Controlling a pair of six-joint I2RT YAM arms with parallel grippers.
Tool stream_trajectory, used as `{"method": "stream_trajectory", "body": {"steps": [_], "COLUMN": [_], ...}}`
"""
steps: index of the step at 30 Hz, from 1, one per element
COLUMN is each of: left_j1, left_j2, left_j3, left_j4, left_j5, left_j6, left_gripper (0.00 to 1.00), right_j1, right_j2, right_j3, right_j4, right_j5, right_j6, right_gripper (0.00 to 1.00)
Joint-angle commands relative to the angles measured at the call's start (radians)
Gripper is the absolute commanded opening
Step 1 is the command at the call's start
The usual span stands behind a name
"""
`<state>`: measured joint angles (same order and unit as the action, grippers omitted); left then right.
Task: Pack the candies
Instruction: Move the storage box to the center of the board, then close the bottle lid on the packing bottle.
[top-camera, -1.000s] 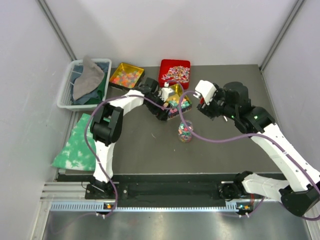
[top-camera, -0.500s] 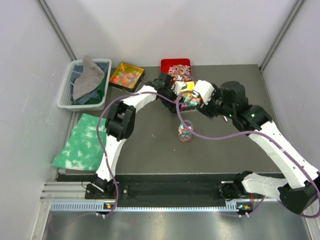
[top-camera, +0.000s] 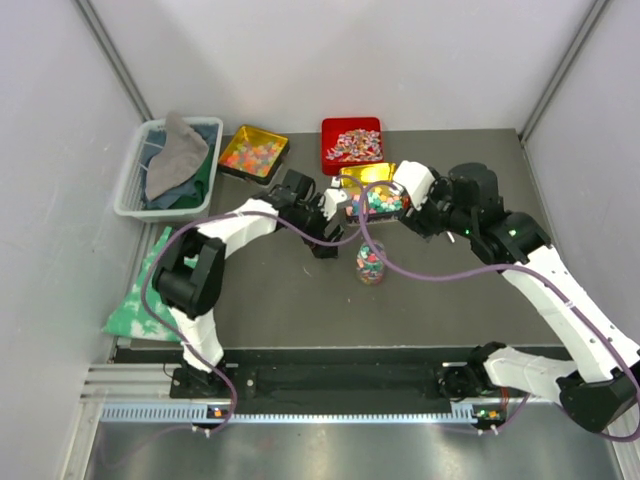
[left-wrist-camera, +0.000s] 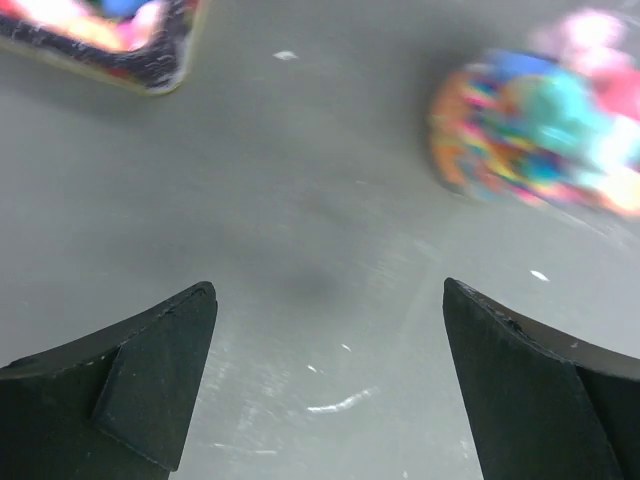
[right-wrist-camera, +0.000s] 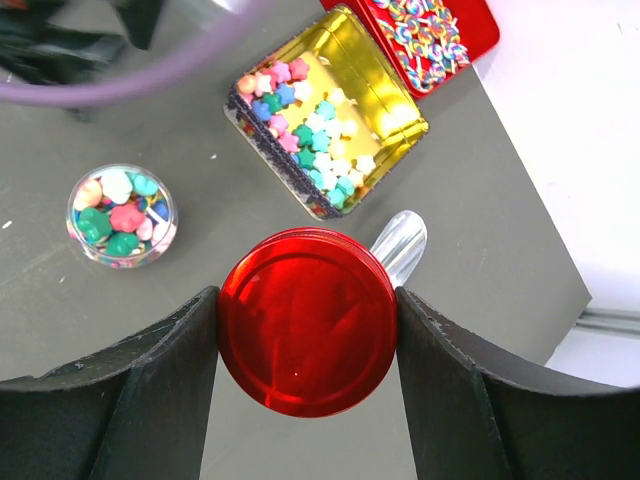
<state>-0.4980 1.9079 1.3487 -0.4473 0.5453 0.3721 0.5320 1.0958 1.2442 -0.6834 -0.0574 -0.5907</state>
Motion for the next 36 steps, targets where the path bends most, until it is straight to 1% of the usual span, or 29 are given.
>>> {"method": "stream_trajectory", "body": {"steps": [1,2,3,4,6,7,9,12,13,14,17,20,23,24,26,30,31,36], "left_j1": [0.003,0.003,0.003,0.000,-0.008,-0.020,-0.025,-0.040,-0.056,-0.063,-0.103,-0.143,-0.181,-0.191,-0.214,-0.223,-0.223,-0.223], "left_j2": [-0.145,-0.161,-0.180,-0.219,-0.251,-0.268,-0.265,-0.254,-0.259,-0.257,-0.248,-0.205,-0.167,-0.147,-0.123,-0.040,-0.029,0.040], "left_j3": [-0.150,-0.186,-0.228,-0.323,-0.410,-0.457,-0.473,-0.520,-0.570,-0.592,-0.658,-0.675,-0.701,-0.704,-0.701,-0.688,-0.686,-0.678], "left_j4": [0.177,0.208,0.313,0.379,0.529,0.632,0.688,0.829,0.893,0.998,1.158,1.190,1.265,1.295,1.314,1.372,1.407,1.503], "left_j5": [0.129,0.162,0.198,0.269,0.314,0.320,0.335,0.343,0.332,0.314,0.277,0.231,0.211,0.181,0.153,0.117,0.104,0.100], "left_j6": [0.099,0.109,0.123,0.120,0.101,0.090,0.056,0.007,-0.007,-0.019,-0.058,-0.059,-0.068,-0.079,-0.088,-0.124,-0.134,-0.194], "left_gripper": [0.99,0.99,0.99,0.99,0.99,0.99,0.99,0.99,0.99,0.99,0.99,0.99,0.99,0.99,0.99,0.99,0.99,0.99], "right_j1": [-0.026,-0.029,-0.030,-0.032,-0.041,-0.044,-0.050,-0.063,-0.064,-0.064,-0.076,-0.090,-0.092,-0.092,-0.092,-0.092,-0.092,-0.092], "right_j2": [-0.025,-0.022,-0.020,-0.019,-0.017,-0.017,-0.016,-0.014,-0.013,-0.011,-0.010,-0.002,0.015,0.018,0.027,0.032,0.033,0.039], "right_j3": [0.023,0.024,0.027,0.034,0.035,0.034,0.032,0.032,0.028,0.026,0.018,0.018,0.038,0.043,0.050,0.055,0.055,0.040], "right_j4": [-0.004,-0.010,-0.021,-0.025,-0.030,-0.033,-0.034,-0.034,-0.038,-0.036,-0.038,-0.038,-0.053,-0.059,-0.064,-0.068,-0.068,-0.082], "right_j5": [-0.045,-0.050,-0.058,-0.062,-0.074,-0.081,-0.091,-0.104,-0.105,-0.105,-0.119,-0.145,-0.153,-0.156,-0.159,-0.171,-0.173,-0.209], "right_j6": [0.008,0.012,0.012,0.014,0.015,0.017,0.022,0.025,0.026,0.026,0.029,0.035,0.035,0.035,0.034,0.034,0.032,0.025], "right_gripper": [0.58,0.58,0.58,0.58,0.58,0.58,0.58,0.58,0.58,0.58,0.58,0.58,0.58,0.58,0.58,0.58,0.58,0.58]}}
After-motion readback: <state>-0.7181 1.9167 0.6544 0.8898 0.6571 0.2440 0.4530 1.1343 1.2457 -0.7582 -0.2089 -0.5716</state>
